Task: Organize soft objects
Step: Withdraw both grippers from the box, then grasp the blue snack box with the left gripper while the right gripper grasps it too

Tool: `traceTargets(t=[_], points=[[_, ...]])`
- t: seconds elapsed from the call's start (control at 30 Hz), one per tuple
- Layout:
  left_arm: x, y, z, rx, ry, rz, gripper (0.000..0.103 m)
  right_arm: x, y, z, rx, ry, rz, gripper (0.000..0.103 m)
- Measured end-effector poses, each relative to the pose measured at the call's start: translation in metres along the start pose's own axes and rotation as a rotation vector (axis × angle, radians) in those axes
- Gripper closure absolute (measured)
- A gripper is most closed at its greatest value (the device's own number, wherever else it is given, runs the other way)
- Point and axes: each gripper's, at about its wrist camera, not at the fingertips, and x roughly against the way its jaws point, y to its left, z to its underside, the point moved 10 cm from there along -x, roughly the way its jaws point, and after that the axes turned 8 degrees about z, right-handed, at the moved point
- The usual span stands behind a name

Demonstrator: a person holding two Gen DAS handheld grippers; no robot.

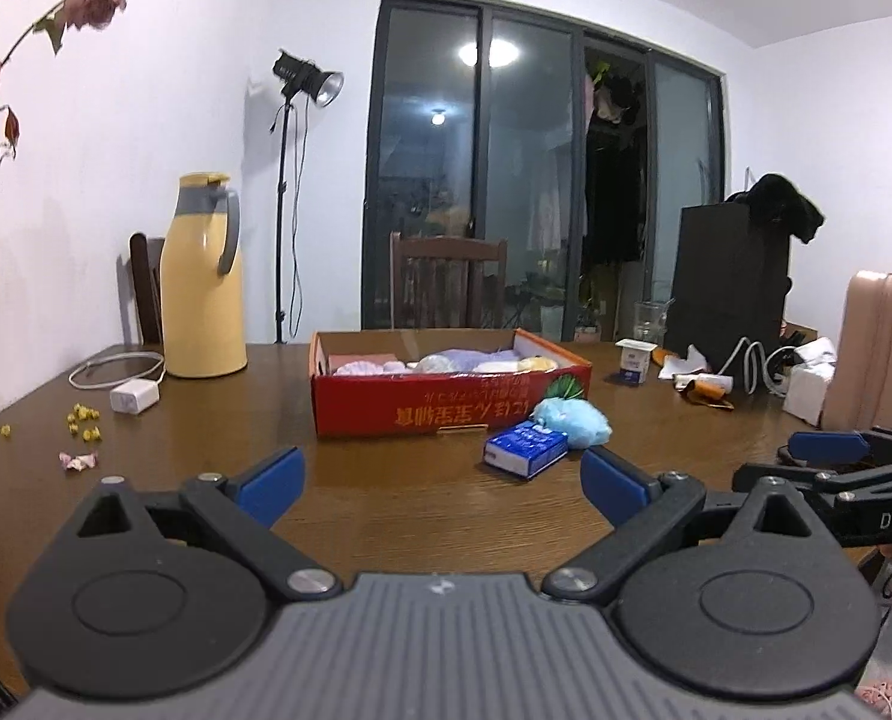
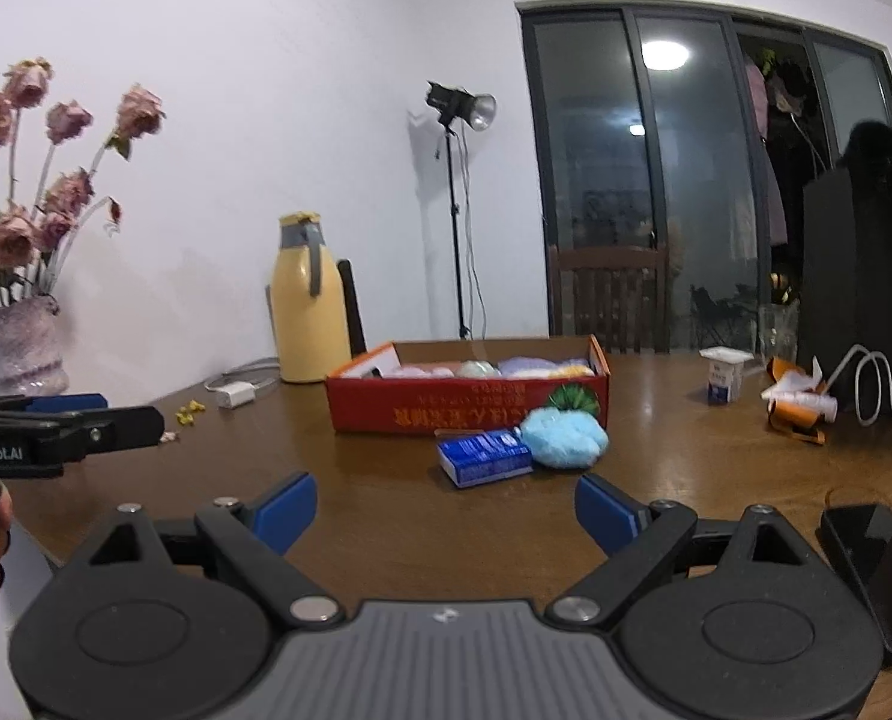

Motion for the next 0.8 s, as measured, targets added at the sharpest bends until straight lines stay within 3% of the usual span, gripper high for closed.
traceTargets(t=[0.2,0.47,0.63,0.8], points=[[-0.035,0.006,0.007,0.018,0.050,-0.009,0.003,-0.036,-0.011,0.005,-0.012,0.044,0.001,0.010],[-0.104,0.001,0.013,0.041,0.138,0.039,0.003,-0.098,-0.022,0.012,-0.066,0.155,-0.034,0.018],[-0.153,-0.004,0.012,0.055,0.190,0.099,0.018,-0.137,-0.029,0.009,-0.122,0.213,-0.076,0.037],[-0.204,-0.007,0.010,0.083,0.247,0.163,0.031,-0.177,-0.034,-0.002,-0.148,0.241,-0.095,0.048]])
